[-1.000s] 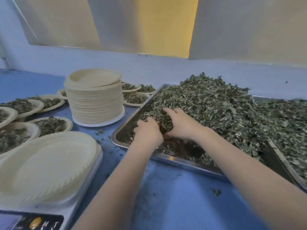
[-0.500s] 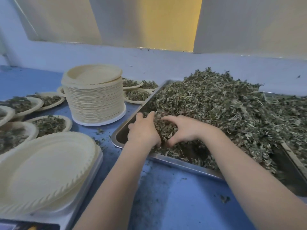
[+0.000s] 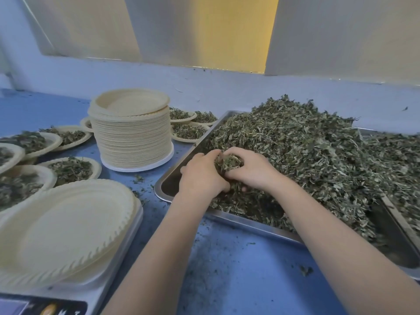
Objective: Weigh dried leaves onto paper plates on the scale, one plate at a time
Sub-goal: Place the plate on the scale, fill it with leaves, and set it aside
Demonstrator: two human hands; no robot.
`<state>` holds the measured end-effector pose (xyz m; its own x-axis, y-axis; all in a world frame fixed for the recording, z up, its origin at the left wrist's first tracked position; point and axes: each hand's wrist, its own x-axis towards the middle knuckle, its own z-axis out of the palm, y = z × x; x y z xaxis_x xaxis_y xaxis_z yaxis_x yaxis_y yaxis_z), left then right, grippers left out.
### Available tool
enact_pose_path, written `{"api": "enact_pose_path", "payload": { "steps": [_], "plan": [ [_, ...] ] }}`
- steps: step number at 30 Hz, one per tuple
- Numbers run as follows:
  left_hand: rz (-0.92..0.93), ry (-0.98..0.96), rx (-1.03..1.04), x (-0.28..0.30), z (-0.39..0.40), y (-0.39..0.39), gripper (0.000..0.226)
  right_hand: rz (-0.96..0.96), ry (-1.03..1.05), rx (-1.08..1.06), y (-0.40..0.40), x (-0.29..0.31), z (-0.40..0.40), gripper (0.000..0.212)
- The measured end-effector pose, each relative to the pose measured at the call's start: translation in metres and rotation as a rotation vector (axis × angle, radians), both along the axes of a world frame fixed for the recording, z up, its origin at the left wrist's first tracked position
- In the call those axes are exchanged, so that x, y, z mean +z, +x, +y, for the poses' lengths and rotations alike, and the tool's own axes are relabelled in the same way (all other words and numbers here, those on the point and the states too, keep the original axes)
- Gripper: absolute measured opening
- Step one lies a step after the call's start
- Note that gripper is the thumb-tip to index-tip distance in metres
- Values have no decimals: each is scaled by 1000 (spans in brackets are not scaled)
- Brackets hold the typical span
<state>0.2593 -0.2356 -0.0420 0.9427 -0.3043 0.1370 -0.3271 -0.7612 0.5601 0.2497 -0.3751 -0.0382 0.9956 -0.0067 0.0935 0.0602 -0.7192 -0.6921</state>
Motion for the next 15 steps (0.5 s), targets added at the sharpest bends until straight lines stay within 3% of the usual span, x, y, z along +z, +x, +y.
{"api": "enact_pose_path", "payload": {
  "steps": [7, 9, 12, 15],
  "plan": [
    [-28, -34, 20, -2, -8, -6, 89, -22, 22, -11, 2, 1, -1, 46],
    [-39, -59, -6, -1, -12, -8, 87, -49, 31, -35, 3, 0, -2, 37],
    [-66, -206, -68, -1, -15, -13, 71, -94, 173, -96, 3, 4, -3, 12],
    [-59, -335, -92, 1, -17, -21, 54, -113, 256, -183, 2, 18, -3, 28]
  ]
}}
